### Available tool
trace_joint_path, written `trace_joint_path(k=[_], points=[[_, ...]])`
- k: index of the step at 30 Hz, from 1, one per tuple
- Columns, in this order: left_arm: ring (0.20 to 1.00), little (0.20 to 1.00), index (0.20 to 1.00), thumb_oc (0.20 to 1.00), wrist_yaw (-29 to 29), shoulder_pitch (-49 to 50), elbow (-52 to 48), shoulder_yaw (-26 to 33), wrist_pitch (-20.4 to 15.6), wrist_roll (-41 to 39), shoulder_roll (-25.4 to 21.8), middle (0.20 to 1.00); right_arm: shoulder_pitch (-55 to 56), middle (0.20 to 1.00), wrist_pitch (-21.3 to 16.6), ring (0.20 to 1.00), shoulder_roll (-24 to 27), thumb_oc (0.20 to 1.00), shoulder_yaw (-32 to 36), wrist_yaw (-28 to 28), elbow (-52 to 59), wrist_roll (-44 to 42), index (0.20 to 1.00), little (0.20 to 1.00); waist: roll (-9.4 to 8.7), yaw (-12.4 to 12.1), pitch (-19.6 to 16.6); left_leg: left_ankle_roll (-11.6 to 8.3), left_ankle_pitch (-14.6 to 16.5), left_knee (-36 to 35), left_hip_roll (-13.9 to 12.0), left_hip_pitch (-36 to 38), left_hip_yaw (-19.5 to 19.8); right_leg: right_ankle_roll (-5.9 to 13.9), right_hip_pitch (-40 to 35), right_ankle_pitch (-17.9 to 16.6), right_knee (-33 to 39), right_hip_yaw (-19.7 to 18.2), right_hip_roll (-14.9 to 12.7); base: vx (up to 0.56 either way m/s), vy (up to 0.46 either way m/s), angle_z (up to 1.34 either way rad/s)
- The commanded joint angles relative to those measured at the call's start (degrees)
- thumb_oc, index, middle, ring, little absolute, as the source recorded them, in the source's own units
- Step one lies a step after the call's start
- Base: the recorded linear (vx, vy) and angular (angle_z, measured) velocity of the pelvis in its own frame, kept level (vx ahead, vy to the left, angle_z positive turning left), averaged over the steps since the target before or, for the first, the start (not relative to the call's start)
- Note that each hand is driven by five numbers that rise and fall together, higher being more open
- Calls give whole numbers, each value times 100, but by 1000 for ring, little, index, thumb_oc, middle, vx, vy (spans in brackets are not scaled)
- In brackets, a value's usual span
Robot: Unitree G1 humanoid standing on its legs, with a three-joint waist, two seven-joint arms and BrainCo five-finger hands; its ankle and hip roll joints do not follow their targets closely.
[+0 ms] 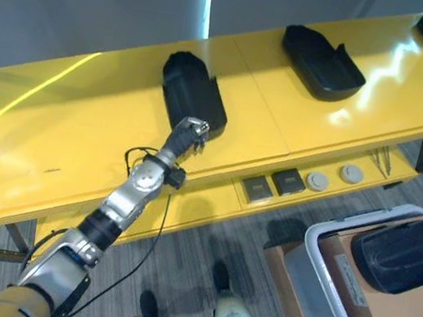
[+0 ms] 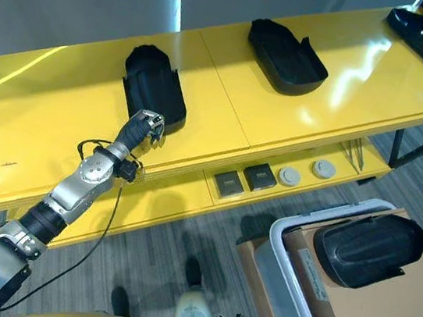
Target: Move parts from the plastic box to the shelf.
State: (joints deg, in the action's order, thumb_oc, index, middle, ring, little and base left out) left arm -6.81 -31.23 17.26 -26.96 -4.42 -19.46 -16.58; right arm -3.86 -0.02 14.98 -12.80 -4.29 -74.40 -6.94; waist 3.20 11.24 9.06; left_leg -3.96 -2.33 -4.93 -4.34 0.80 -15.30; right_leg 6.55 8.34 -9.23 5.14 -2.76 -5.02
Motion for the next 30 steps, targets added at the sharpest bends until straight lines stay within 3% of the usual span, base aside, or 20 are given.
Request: trace_joint_path(k=[1, 11, 17, 18, 19, 21, 24, 25, 28, 30], points=[[200, 200, 200, 200, -183, -538, 165, 273, -350, 173, 102, 200, -106, 1000, -44, 1000, -198, 1000, -248, -46, -64, -20, 1000, 1000, -68, 35, 51, -107, 46, -7, -127, -67, 310, 260, -307, 370, -14, -63, -98, 4, 0, -10], [200, 200, 200, 200, -662, -714, 713, 668, -349, 303, 39, 200, -59, 1000, -95, 1000, -212, 1000, -327, -83, 31, -31, 1000, 1000, -130, 63, 64, -125, 69, -7, -164, 33, 244, 245, -372, 376, -14, -101, -71, -7, -6, -5], [200, 200, 200, 200, -47, 112, -823, 624, -402, 131, -206, 200, 114, 1000, -3, 1000, -173, 1000, -55, 9, -61, -18, 1000, 1000, -286, -128, -237, -35, 222, -7, -108, 304, 400, 272, -744, 462, -48, 103, -154, 27, 36, 9], [319, 319, 319, 319, 43, 264, -1049, 618, -388, 131, -232, 319, 157, 1000, 0, 1000, -184, 1000, -28, 26, -59, -30, 1000, 1000, -317, -149, -272, -17, 244, -7, -95, 341, 418, 282, -796, 470, -57, 127, -178, 18, 100, 31], [583, 583, 583, 583, 187, 503, -1435, 578, -405, 130, -277, 583, 181, 1000, 0, 1000, -188, 1000, 42, 37, -50, -72, 1000, 1000, -357, -187, -312, 16, 283, -7, -67, 396, 457, 303, -846, 494, -97, 144, -207, -10, 117, 31], [1000, 1000, 1000, 1000, 411, 862, -1779, 506, -393, -28, -293, 1000, 220, 1000, -19, 1000, -227, 1000, 120, 59, -22, -148, 1000, 1000, -432, -258, -351, 77, 321, -7, -5, 429, 515, 339, -850, 505, -205, 188, -264, -26, 117, 16], [1000, 1000, 1000, 1000, 656, 1249, -2162, 376, -366, -133, -328, 1000, 266, 1000, -42, 1000, -298, 1000, 207, 70, 66, -258, 1000, 1000, -519, -299, -311, 149, 356, -7, 67, 440, 573, 405, -792, 517, -429, 192, -337, -108, 155, 21], [1000, 1000, 1000, 1000, 668, 1578, -2335, 281, -420, -51, -329, 1000, 217, 1000, -183, 1000, -414, 1000, 266, -53, 451, -519, 1000, 1000, -663, -264, -52, 278, 354, -7, 142, 418, 530, 667, -338, 185, -981, -35, -335, -185, 157, 10], [1000, 1000, 1000, 1000, 588, 1730, -2365, 268, -486, -3, -354, 1000, 153, 1000, -303, 1000, -529, 1000, 261, -217, 683, -656, 1000, 1000, -711, -234, 81, 298, 302, -7, 122, 303, 372, 801, -26, -108, -953, -280, -249, -209, 106, -16], [1000, 1000, 1000, 1000, 514, 1881, -2325, 220, -512, 73, -420, 1000, 157, 1000, -337, 1000, -600, 1000, 164, -379, 769, -501, 1000, 1000, -730, -203, 93, 298, 261, -7, 90, 182, 245, 771, 111, -217, -778, -341, -169, -130, 71, -65]])
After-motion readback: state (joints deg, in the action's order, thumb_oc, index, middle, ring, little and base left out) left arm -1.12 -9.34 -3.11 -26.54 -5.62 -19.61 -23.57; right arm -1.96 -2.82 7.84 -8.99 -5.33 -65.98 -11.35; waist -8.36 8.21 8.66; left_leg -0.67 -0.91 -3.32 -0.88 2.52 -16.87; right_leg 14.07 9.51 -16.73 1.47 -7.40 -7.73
